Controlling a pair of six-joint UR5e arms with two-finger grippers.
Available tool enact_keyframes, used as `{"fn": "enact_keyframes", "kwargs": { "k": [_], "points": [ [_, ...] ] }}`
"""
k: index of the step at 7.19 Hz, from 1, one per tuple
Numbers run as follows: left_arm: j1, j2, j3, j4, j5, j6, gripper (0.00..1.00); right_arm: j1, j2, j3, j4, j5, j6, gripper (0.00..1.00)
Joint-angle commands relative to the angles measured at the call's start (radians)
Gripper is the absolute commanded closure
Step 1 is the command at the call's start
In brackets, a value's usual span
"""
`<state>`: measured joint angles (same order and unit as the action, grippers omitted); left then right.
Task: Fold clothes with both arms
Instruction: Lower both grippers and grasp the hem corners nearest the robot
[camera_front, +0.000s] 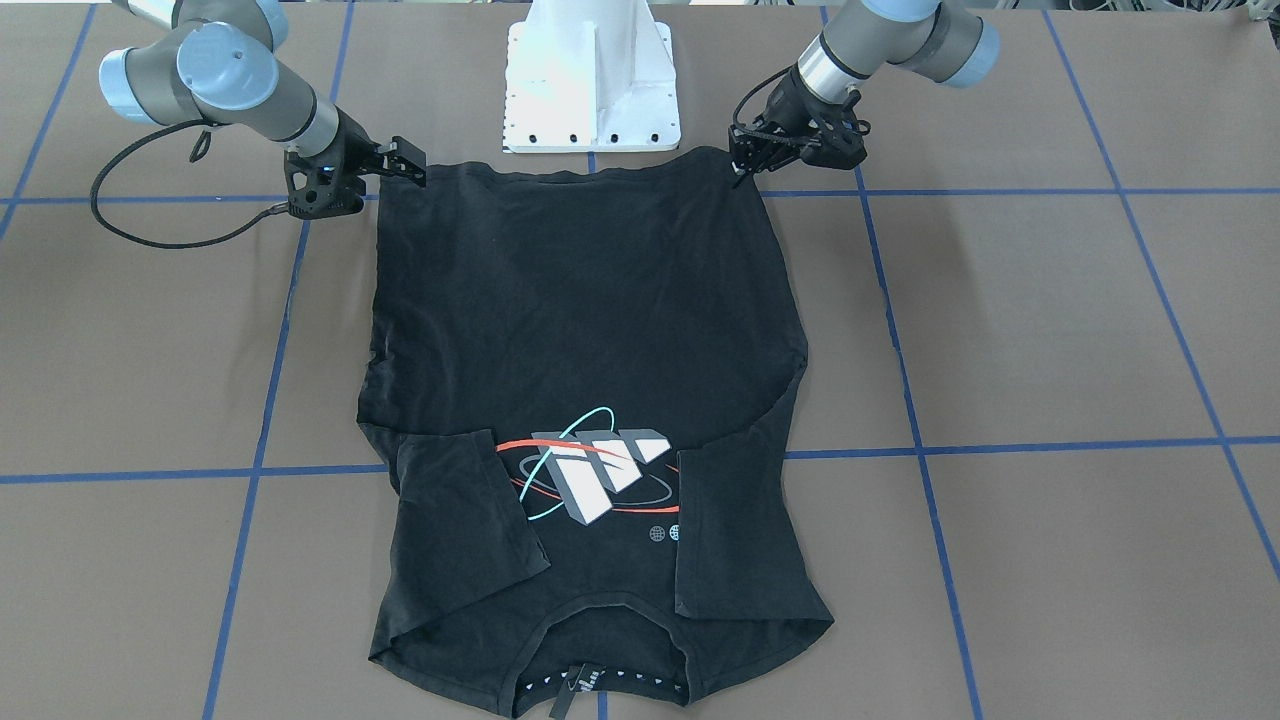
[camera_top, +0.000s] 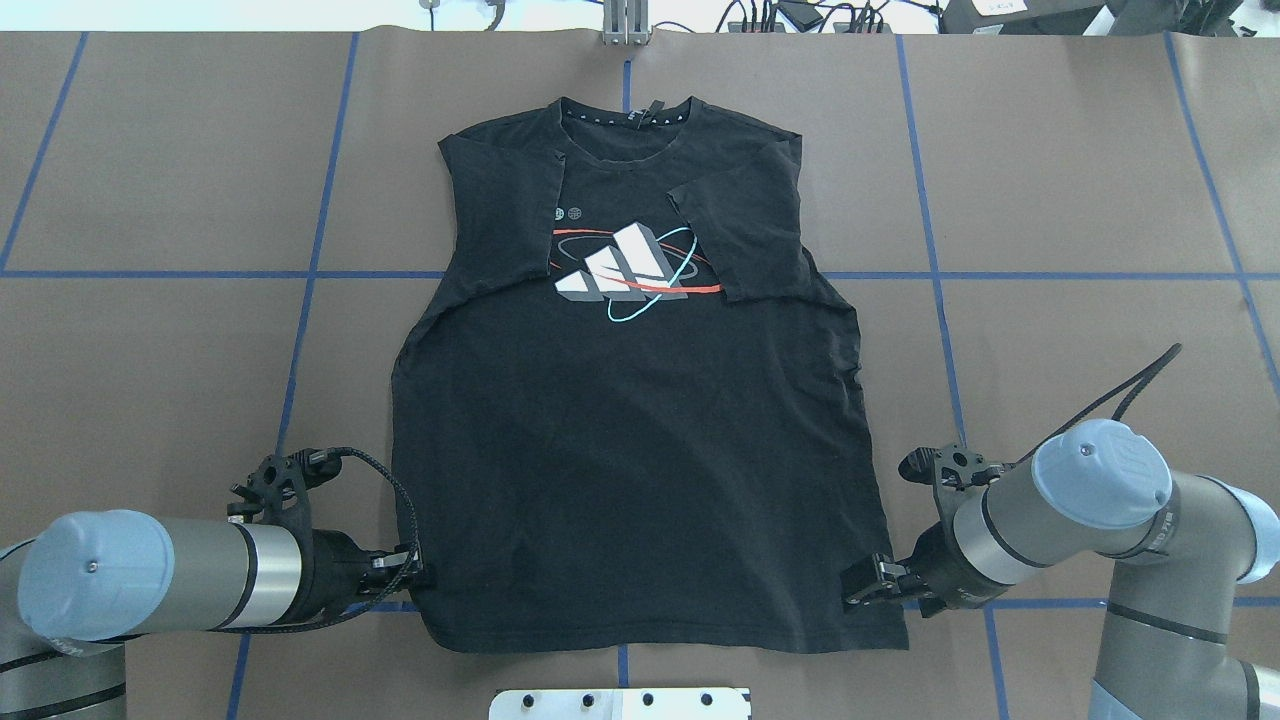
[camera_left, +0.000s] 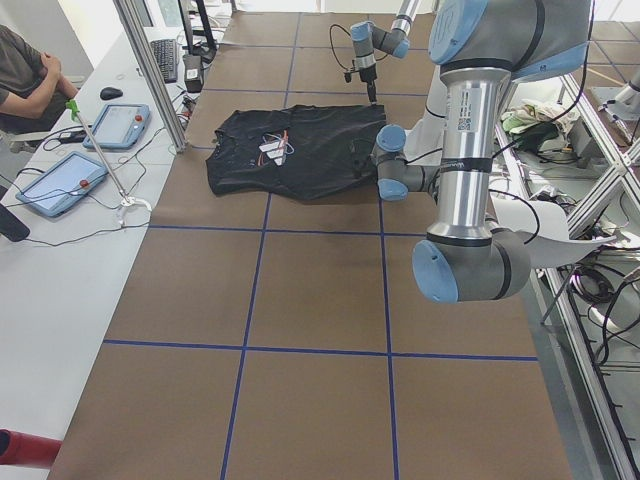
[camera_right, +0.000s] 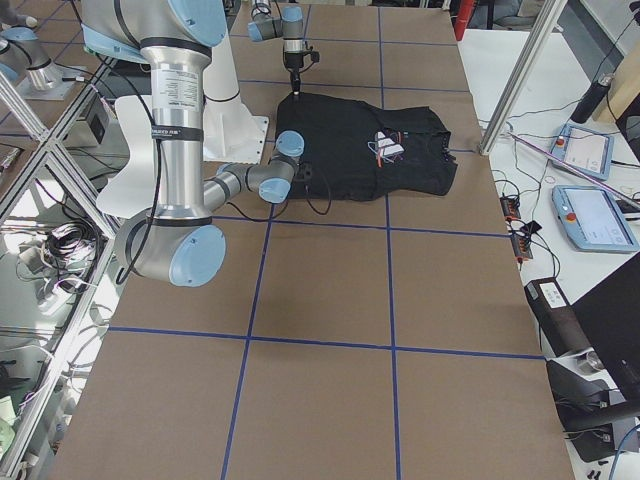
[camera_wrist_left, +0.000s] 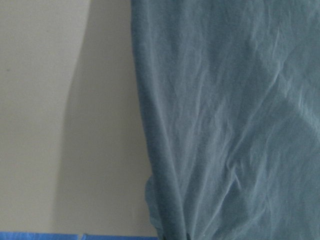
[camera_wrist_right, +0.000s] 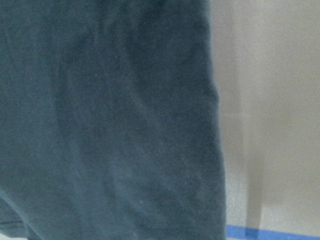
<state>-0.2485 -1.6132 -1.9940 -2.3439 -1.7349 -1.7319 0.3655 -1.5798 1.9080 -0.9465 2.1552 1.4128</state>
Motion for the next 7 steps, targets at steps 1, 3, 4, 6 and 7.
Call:
{"fn": "enact_keyframes", "kwargs": {
  "k": [1, 3, 4, 6, 7],
  "points": [
    [0.0, 0.001, 0.0, 0.0, 0.0, 0.0, 1.0, -0.022, 0.006, -0.003, 0.0, 0.002, 0.0, 0.0],
    [0.0, -0.001, 0.0, 0.0, 0.0, 0.0, 1.0, 0.001, 0.003, -0.007, 0.0, 0.002, 0.0, 0.0],
    [0.0, -0.001, 0.0, 0.0, 0.0, 0.0, 1.0, 0.03, 0.003, -0.007, 0.0, 0.005, -0.002, 0.0],
    [0.0, -0.001, 0.0, 0.0, 0.0, 0.0, 1.0, 0.029, 0.023, -0.026, -0.008, 0.0, 0.0, 0.0],
    [0.0, -0.001, 0.001, 0.0, 0.0, 0.0, 1.0, 0.029, 0.044, -0.026, -0.038, -0.002, -0.002, 0.0]
  ]
}}
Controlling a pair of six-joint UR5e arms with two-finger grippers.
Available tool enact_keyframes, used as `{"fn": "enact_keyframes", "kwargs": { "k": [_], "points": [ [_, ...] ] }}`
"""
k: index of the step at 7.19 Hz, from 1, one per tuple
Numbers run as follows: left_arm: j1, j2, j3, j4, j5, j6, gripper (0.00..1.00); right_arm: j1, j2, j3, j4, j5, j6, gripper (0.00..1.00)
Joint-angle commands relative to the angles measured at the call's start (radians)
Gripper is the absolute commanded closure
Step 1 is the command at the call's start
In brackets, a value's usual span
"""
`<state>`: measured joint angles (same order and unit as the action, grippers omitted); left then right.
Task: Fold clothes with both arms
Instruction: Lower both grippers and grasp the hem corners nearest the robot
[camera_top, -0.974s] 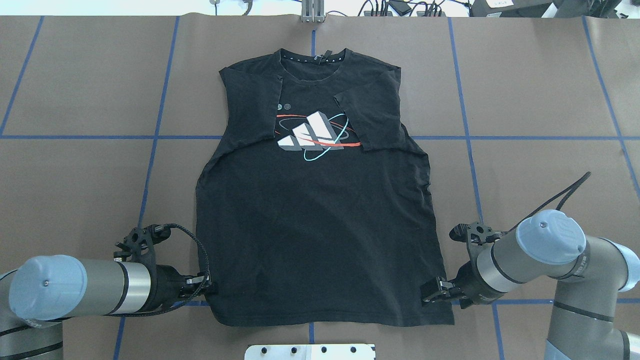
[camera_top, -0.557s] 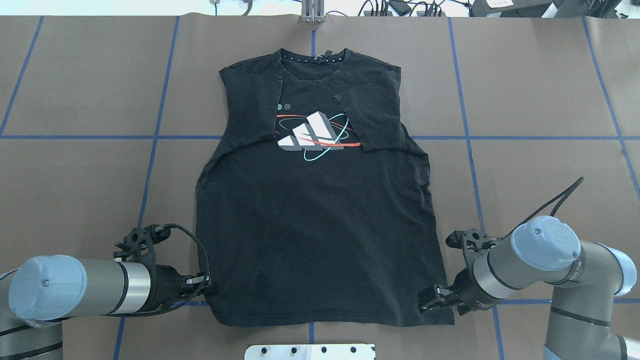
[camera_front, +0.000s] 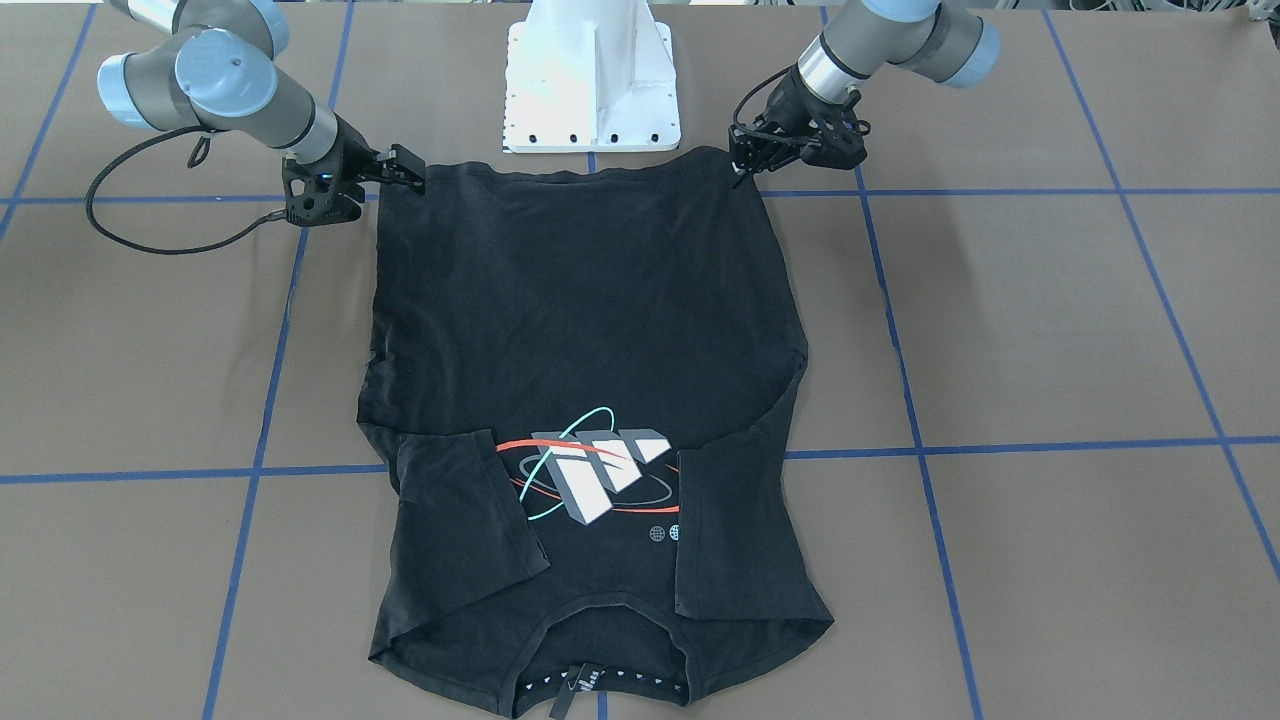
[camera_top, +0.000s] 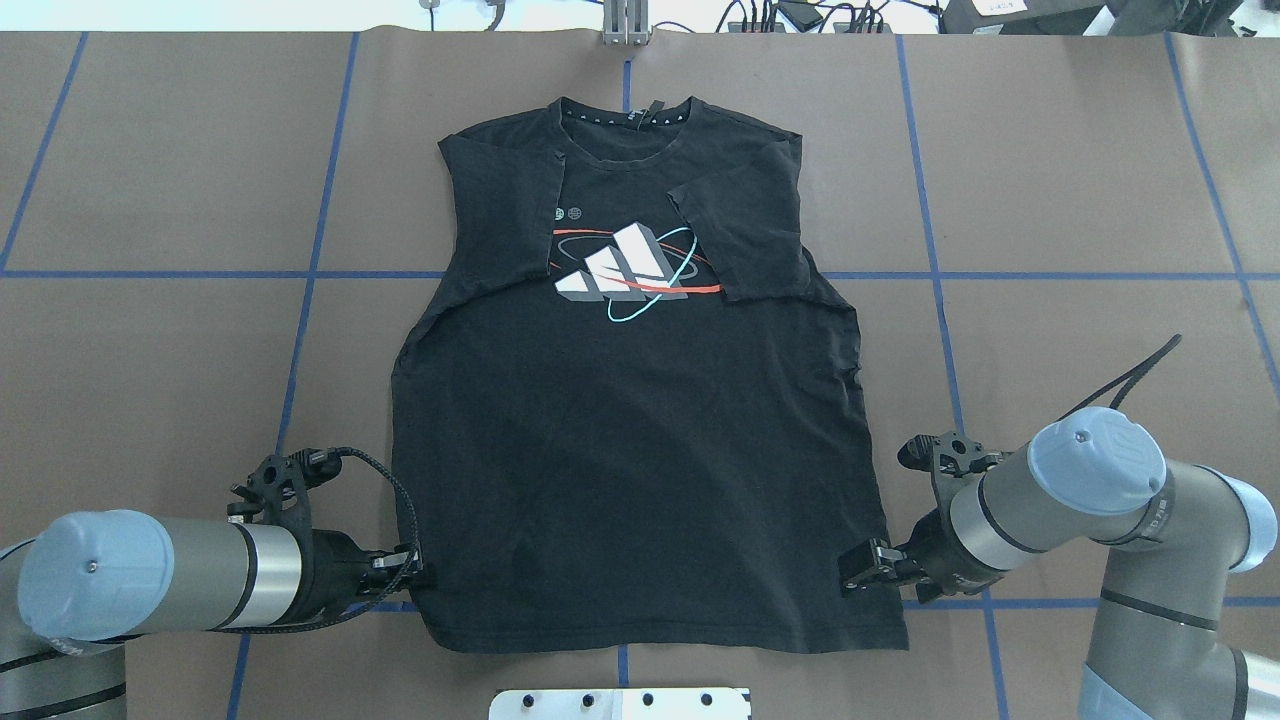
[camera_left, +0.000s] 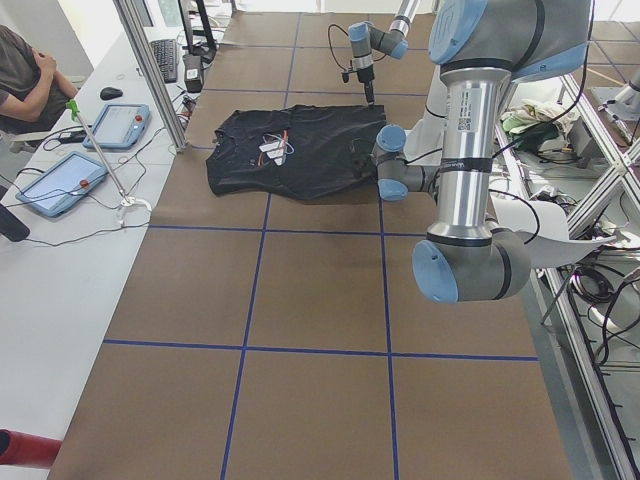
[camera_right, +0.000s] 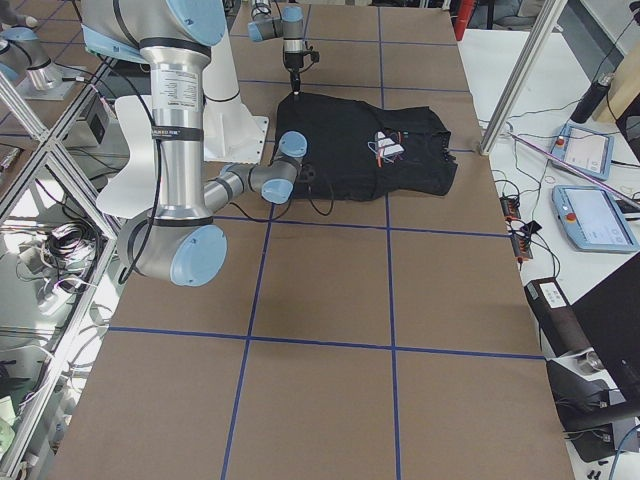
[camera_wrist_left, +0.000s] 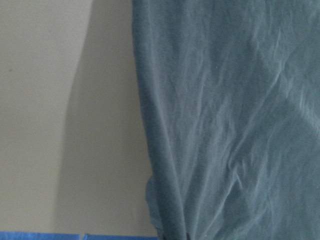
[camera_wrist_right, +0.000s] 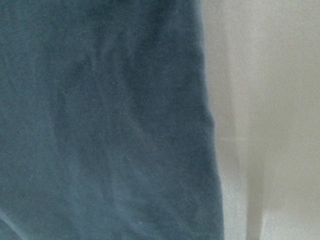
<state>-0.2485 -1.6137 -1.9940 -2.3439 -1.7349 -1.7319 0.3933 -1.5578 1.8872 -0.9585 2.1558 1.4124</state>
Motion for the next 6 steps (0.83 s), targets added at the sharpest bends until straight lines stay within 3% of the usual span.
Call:
{"fn": "enact_keyframes", "kwargs": {
  "k": [1, 6],
  "points": [
    [0.0, 0.001, 0.001, 0.0, 0.0, 0.0, 1.0, -0.002, 0.056, -0.005, -0.067, -0.002, -0.001, 0.0],
    [0.002, -0.002, 0.004, 0.0, 0.0, 0.0, 1.0, 0.028, 0.068, 0.0, -0.111, 0.004, -0.009, 0.01]
  ]
}}
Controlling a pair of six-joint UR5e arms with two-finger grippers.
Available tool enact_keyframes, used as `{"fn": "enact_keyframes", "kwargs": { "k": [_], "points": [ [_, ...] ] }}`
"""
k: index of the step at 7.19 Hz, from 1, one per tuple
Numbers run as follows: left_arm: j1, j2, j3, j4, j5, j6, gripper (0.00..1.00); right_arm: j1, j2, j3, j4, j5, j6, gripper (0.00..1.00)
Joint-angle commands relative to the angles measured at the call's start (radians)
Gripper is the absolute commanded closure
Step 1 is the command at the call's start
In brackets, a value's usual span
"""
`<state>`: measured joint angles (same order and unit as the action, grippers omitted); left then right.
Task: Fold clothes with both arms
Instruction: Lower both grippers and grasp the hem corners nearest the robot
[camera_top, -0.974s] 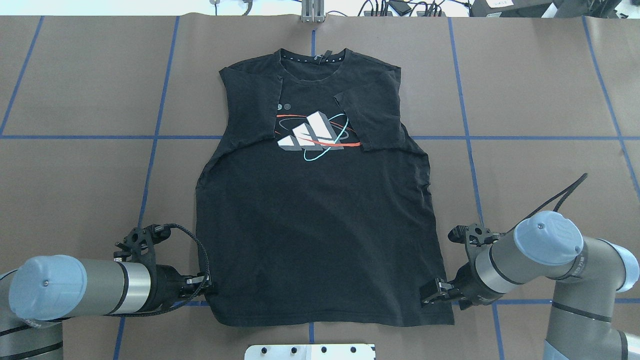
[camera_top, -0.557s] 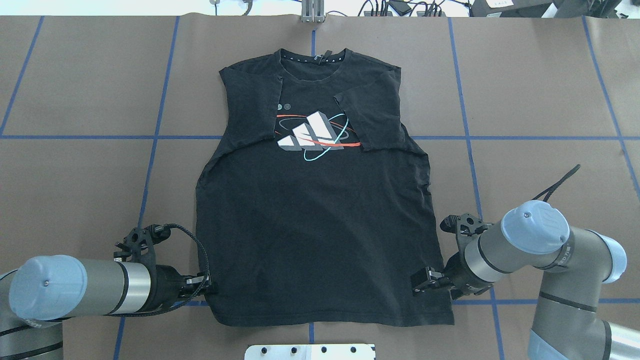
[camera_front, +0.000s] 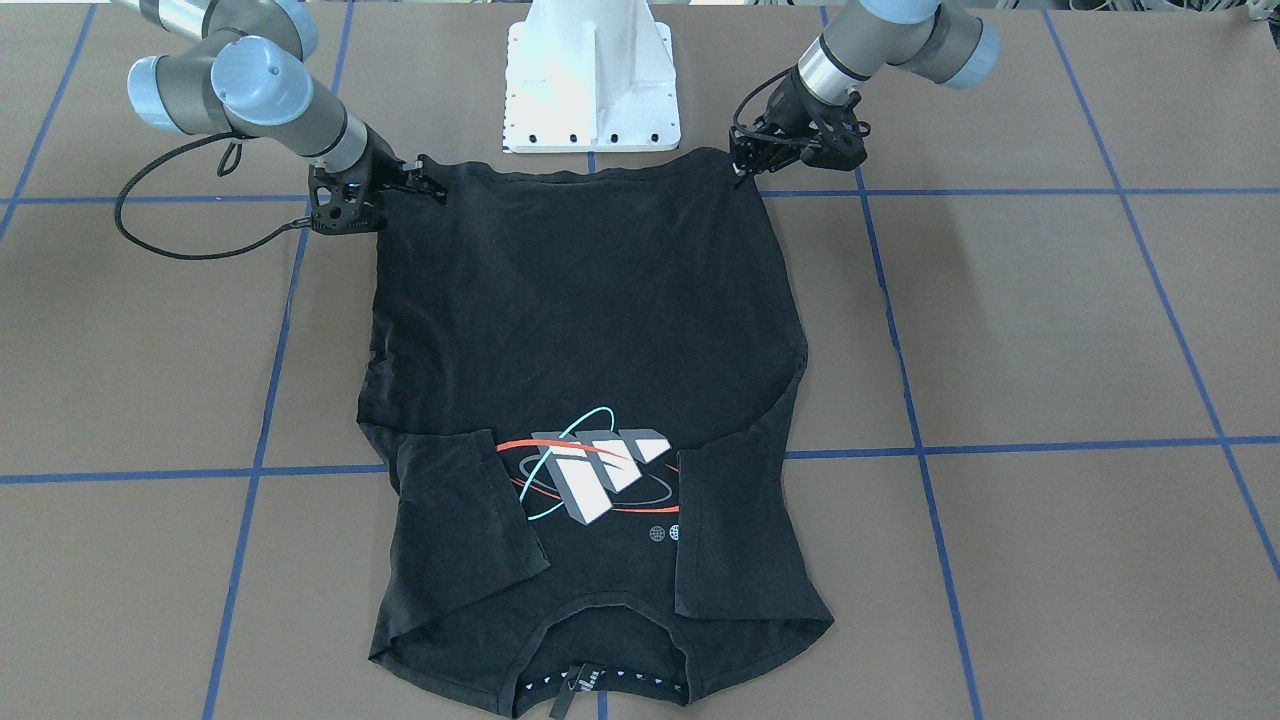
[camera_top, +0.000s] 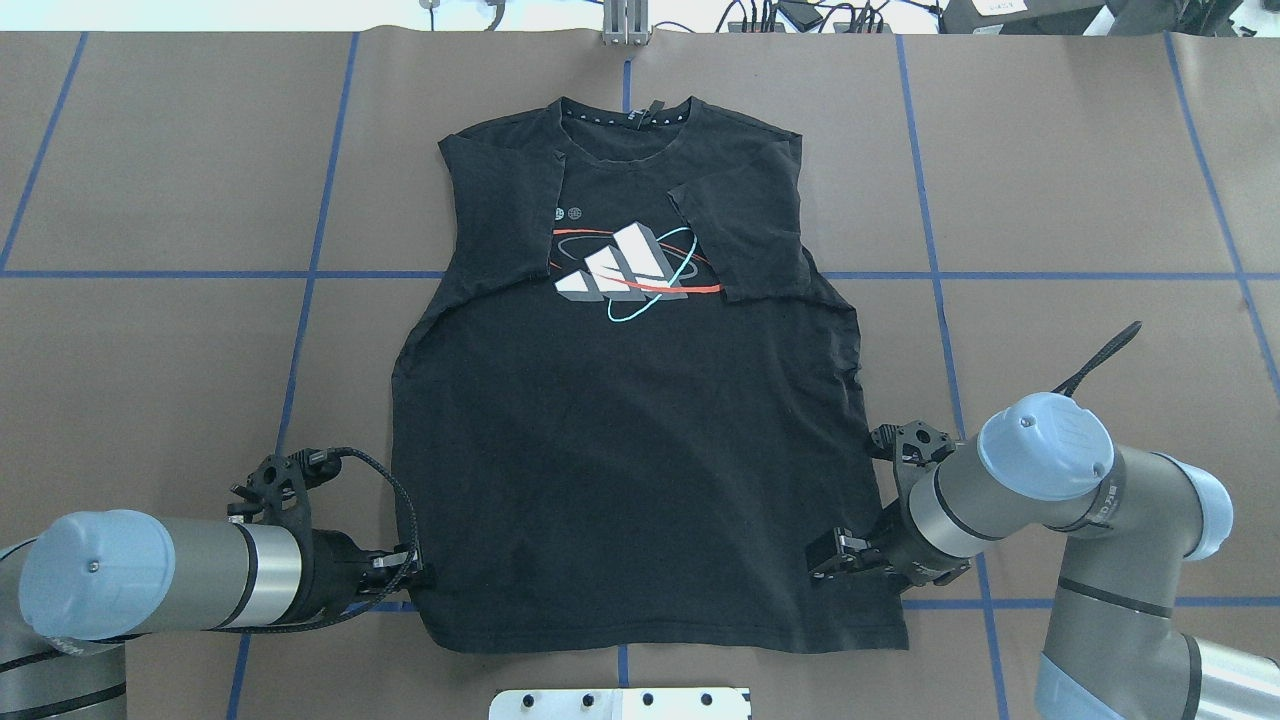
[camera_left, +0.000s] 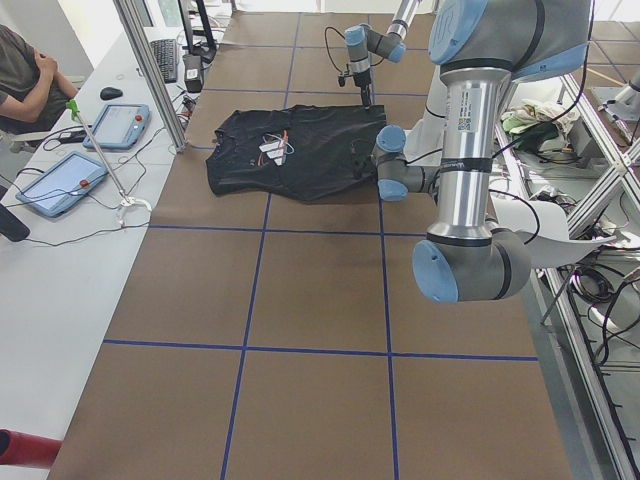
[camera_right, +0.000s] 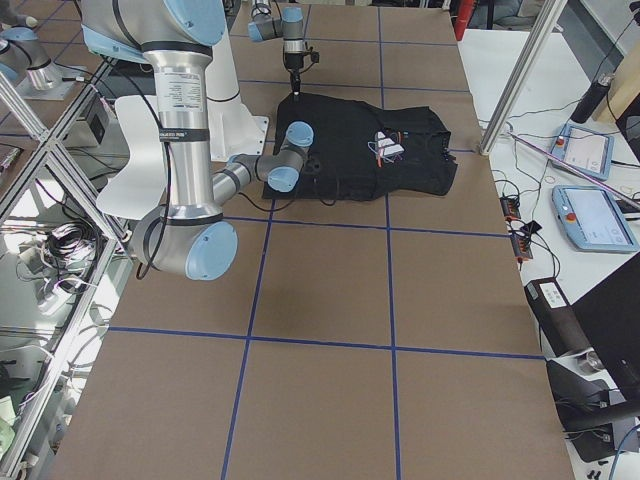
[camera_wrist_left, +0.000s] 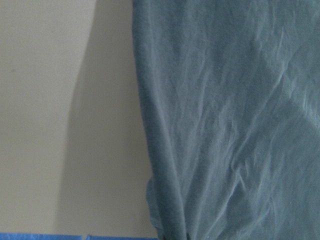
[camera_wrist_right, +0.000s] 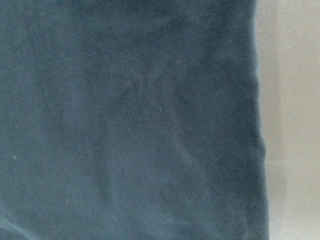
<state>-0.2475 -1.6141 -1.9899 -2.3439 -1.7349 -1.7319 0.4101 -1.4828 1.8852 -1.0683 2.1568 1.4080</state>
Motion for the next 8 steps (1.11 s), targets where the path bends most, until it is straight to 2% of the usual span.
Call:
{"fn": "enact_keyframes", "kwargs": {
  "k": [1, 4, 7, 8],
  "points": [
    [0.001, -0.003, 0.0, 0.0, 0.0, 0.0, 1.0, 0.01, -0.02, 0.002, -0.001, -0.002, -0.006, 0.01],
    [0.001, -0.006, 0.0, 0.0, 0.002, 0.0, 1.0, 0.003, -0.039, 0.0, -0.001, -0.005, -0.003, 0.01],
    [0.001, -0.006, -0.003, 0.0, 0.0, 0.0, 1.0, -0.028, -0.036, 0.0, -0.001, -0.049, 0.003, 0.27],
    [0.001, -0.006, -0.003, 0.0, 0.002, 0.0, 1.0, -0.028, -0.036, 0.002, -0.001, -0.049, 0.003, 0.42]
  ]
}}
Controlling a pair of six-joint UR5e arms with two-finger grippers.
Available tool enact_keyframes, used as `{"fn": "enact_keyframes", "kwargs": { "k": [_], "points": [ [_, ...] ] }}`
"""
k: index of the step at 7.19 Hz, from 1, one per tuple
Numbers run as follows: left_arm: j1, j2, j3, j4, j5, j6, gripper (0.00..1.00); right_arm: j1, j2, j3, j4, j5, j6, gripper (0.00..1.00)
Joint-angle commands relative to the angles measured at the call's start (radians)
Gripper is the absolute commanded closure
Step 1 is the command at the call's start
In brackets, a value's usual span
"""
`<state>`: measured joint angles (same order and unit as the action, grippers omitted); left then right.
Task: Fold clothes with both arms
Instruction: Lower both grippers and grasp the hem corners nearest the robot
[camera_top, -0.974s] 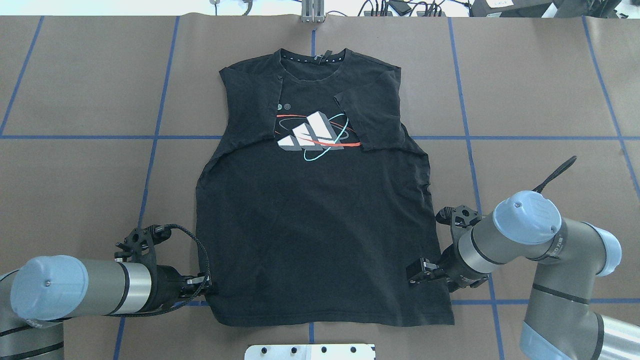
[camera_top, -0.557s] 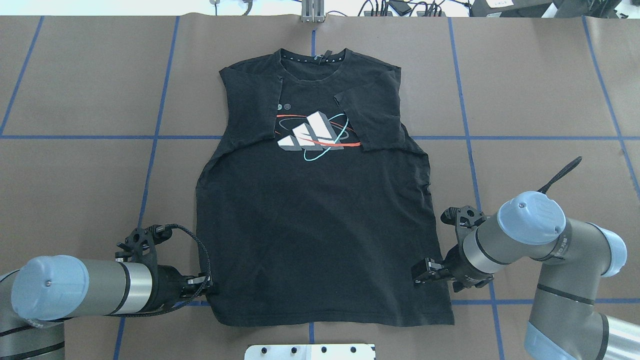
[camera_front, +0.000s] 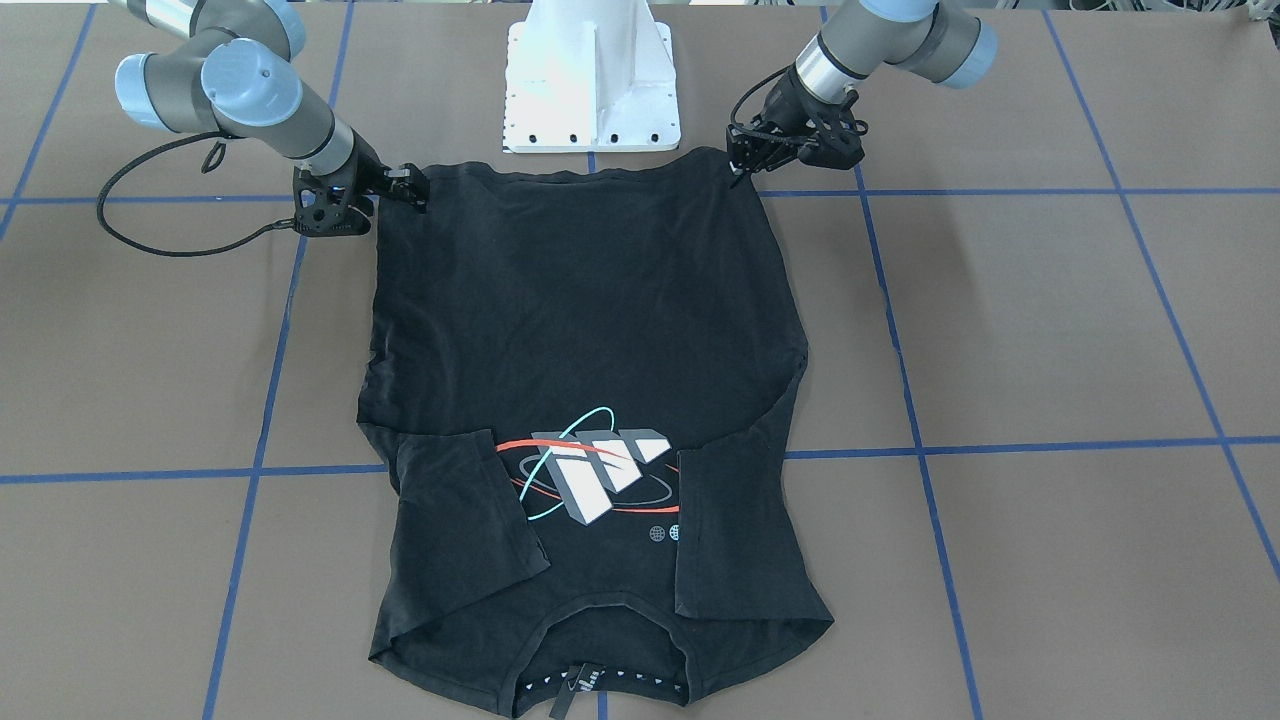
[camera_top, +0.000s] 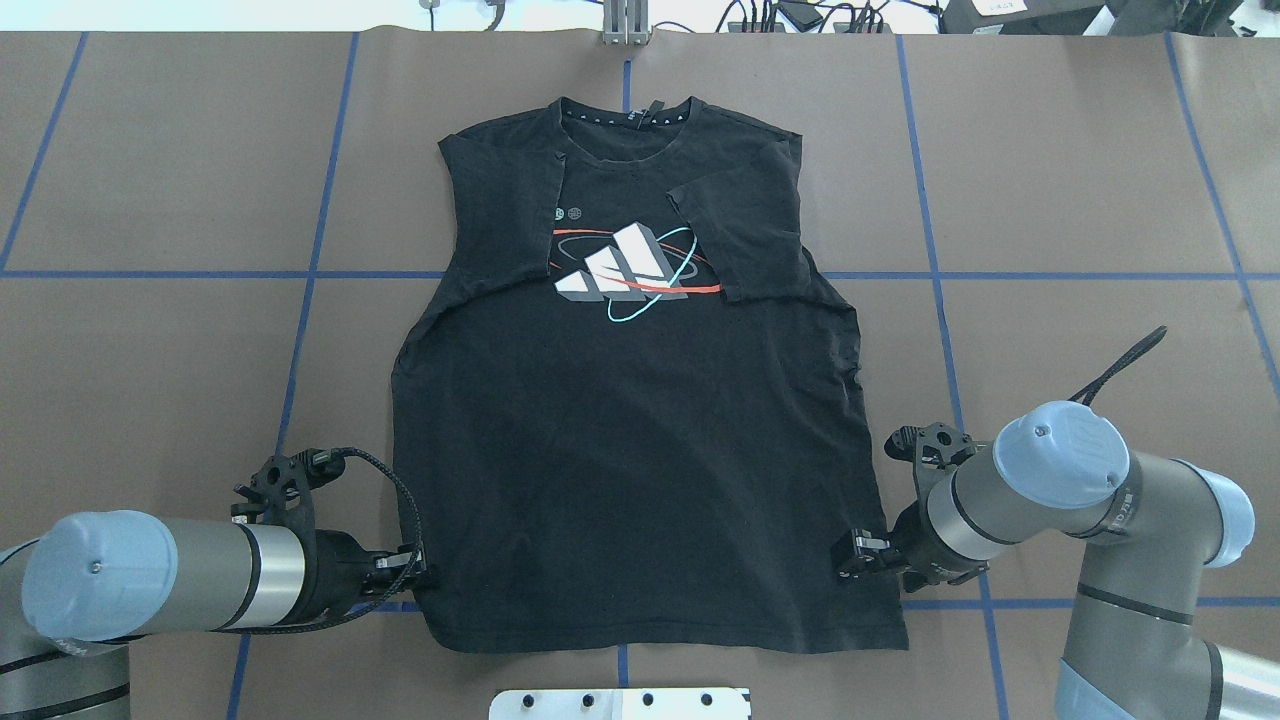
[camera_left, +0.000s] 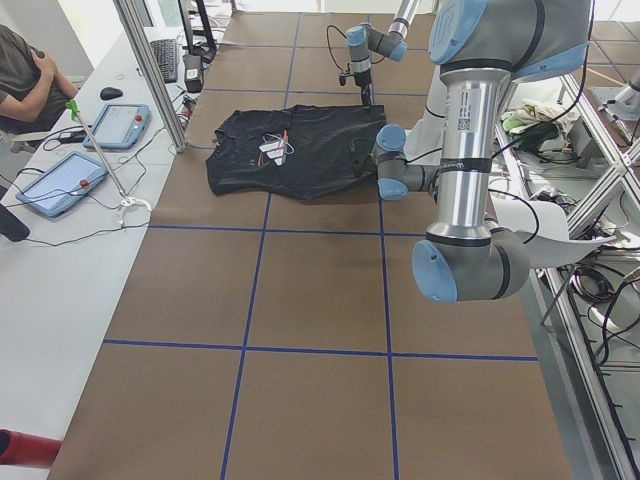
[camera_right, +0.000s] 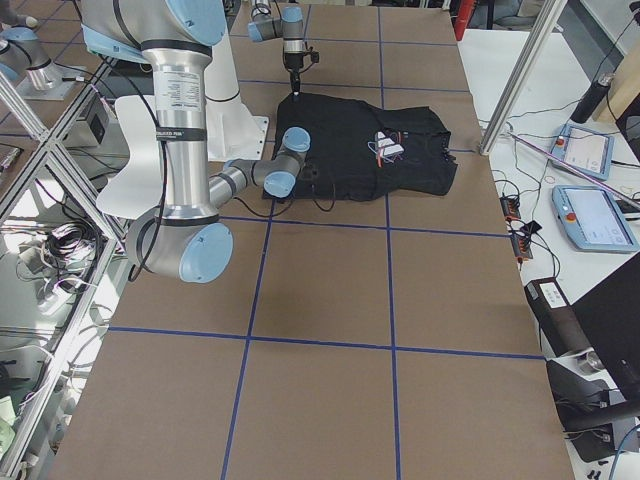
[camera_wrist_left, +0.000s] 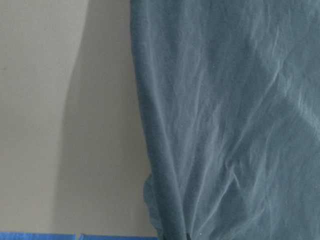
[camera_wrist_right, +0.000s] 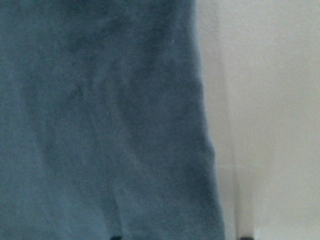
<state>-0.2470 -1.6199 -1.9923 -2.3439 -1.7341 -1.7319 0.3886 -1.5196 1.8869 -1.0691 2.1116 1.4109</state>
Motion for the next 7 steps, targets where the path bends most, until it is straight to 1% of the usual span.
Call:
{"fn": "enact_keyframes", "kwargs": {
  "k": [1, 2, 3, 4, 7],
  "points": [
    [0.0, 0.0, 0.0, 0.002, -0.001, 0.0, 1.0, -0.005, 0.001, 0.006, 0.0, 0.001, 0.0, 0.55],
    [0.0, 0.0, -0.002, 0.002, 0.001, 0.0, 1.0, -0.001, -0.001, 0.011, 0.001, 0.002, 0.0, 0.69],
    [0.0, 0.0, -0.002, 0.002, -0.001, 0.0, 1.0, 0.0, -0.002, 0.011, 0.001, -0.005, 0.0, 0.89],
    [0.0, 0.0, 0.0, 0.002, 0.001, 0.0, 1.0, 0.0, -0.002, 0.012, 0.003, -0.005, -0.003, 1.0],
    [0.0, 0.002, 0.0, 0.002, -0.001, 0.0, 1.0, 0.018, -0.002, 0.026, 0.005, 0.008, -0.01, 1.0]
  ]
}}
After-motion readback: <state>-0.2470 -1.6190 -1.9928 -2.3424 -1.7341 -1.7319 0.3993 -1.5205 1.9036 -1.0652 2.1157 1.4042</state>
